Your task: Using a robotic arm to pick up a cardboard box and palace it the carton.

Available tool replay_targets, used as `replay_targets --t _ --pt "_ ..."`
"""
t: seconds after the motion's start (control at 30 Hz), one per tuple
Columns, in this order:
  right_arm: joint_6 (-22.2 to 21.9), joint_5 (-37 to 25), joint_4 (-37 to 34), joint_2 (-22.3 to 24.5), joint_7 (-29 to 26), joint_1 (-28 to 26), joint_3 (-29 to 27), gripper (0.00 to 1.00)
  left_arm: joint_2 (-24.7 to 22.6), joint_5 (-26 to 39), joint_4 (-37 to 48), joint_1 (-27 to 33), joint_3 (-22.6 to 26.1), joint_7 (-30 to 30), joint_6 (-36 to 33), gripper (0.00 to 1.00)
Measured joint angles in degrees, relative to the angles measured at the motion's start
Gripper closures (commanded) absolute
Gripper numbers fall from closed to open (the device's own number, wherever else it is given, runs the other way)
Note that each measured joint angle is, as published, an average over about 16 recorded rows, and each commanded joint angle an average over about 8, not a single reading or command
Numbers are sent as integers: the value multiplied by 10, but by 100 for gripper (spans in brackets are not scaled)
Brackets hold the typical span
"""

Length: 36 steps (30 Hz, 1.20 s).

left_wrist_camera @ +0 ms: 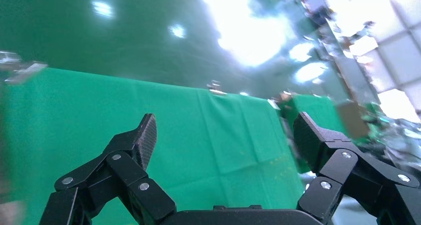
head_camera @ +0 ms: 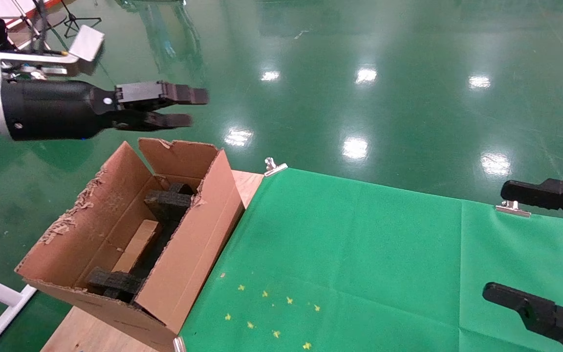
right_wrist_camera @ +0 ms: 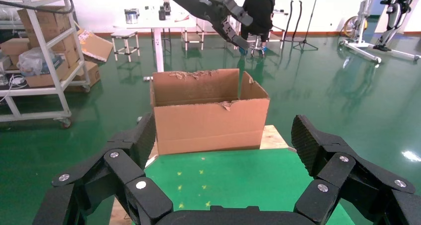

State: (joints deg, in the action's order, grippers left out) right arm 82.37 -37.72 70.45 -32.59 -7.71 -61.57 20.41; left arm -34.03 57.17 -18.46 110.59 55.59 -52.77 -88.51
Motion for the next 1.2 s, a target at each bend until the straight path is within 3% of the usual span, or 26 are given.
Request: replay_targets --t 0.4,1.2 --pt "0 0 0 0 0 0 0 0 -1 -39 -41 -46 -39 18 -20 0" --pt "0 0 0 0 0 0 0 0 -4 -86 -249 -227 -184 182 -1 0"
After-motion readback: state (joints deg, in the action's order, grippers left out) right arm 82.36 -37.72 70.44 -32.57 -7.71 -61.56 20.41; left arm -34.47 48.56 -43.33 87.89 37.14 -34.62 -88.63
